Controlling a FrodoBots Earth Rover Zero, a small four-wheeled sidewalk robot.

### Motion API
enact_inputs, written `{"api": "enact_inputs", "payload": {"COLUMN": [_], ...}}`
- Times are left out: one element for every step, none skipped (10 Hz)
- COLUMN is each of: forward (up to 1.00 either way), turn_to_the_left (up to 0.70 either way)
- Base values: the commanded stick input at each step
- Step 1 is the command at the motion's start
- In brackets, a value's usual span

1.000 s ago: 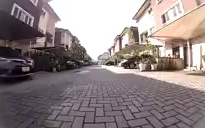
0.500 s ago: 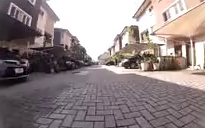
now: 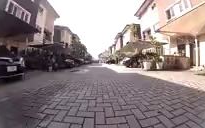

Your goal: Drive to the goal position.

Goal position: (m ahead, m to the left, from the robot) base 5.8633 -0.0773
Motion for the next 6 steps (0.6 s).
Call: {"api": "enact_inputs", "payload": {"forward": [0.69, 0.69, 0.69, 0.69, 0.69, 0.69], "turn_to_the_left": [0.03, 0.03, 0.03, 0.03, 0.03, 0.03]}}
